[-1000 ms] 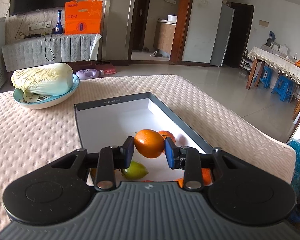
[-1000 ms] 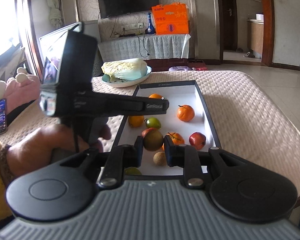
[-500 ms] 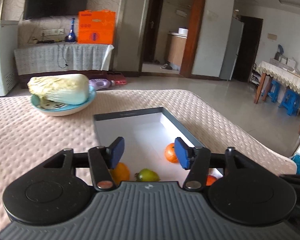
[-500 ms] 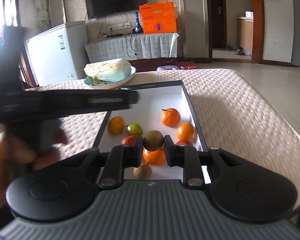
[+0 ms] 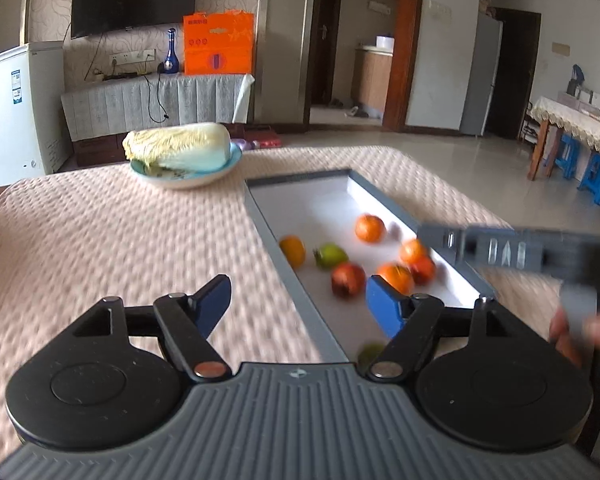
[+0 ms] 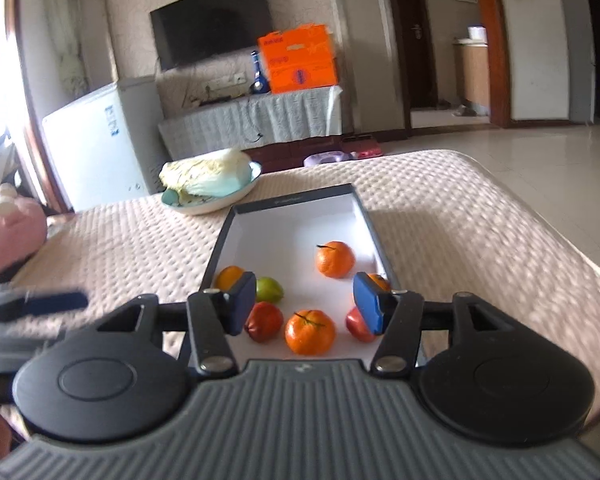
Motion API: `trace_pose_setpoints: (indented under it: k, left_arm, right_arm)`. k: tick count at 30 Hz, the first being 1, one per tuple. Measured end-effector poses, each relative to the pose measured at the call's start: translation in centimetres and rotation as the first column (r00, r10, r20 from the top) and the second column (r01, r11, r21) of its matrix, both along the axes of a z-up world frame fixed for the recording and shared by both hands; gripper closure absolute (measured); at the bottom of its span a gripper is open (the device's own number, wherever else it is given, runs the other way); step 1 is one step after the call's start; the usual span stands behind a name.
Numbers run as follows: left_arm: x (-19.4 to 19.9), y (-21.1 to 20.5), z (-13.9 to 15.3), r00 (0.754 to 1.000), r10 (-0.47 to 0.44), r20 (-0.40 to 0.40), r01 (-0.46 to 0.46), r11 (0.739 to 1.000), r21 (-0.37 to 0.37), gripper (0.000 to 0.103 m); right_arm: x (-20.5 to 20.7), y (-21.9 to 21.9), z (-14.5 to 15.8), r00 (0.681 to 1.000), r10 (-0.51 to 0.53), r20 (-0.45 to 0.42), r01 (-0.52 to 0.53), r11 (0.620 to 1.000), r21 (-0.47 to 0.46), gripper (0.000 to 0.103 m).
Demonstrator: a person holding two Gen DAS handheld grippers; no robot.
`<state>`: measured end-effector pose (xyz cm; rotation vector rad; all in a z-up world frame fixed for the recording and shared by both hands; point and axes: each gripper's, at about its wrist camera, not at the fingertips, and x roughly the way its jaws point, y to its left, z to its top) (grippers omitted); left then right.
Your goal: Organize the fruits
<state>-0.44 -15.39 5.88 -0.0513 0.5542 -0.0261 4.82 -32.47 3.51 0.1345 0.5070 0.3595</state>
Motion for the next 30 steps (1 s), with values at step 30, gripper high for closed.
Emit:
trace_pose_setpoints:
  k: [30]
  left_arm:
    - [-5.8,-5.4,-2.2,0.991,-0.126,-0.034,0.128,0.99,0.064,0.016]
  right_arm:
    - [-7.7,-4.7,-0.3,0.985,-0.097,-0.143,0.101,0.995,0.024,0.047]
